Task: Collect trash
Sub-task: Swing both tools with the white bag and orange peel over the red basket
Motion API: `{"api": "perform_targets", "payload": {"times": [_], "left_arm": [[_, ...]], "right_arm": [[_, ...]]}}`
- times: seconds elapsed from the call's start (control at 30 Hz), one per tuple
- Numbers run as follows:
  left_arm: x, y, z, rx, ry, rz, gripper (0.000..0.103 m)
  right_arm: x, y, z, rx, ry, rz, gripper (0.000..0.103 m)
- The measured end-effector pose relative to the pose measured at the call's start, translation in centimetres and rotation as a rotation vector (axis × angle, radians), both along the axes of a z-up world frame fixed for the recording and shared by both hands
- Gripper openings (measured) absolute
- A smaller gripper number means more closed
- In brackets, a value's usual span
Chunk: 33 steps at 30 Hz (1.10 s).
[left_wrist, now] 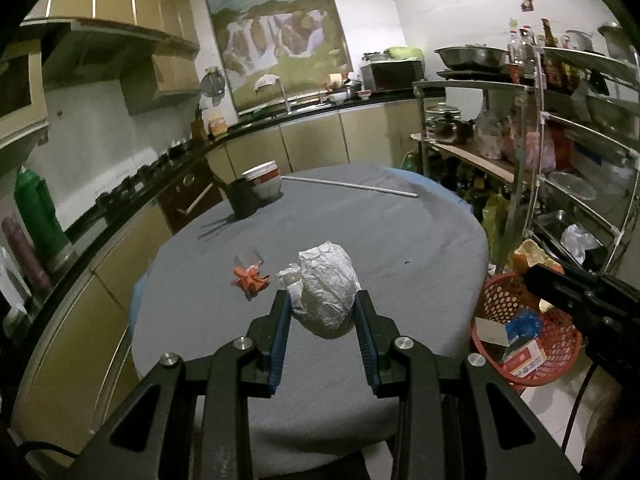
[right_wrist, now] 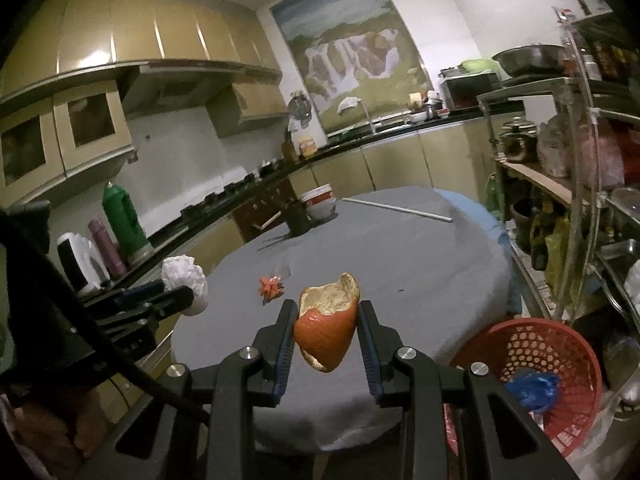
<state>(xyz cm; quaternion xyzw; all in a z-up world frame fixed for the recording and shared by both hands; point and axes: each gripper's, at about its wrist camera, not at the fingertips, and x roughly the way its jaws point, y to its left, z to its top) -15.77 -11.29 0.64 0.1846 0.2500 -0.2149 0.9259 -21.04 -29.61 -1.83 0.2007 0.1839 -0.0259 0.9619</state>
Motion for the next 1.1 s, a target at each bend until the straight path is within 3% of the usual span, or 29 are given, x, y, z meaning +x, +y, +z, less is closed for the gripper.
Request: {"api": "perform_targets", "payload": {"times": [1.1], "left_arm": [[-7.6,-12.9,-0.6,0.175,-0.14,-0.212,0.034]], "right_arm": [[-9.8,-10.7,-3.5,0.175,-0.066,-0.212,0.033]]}}
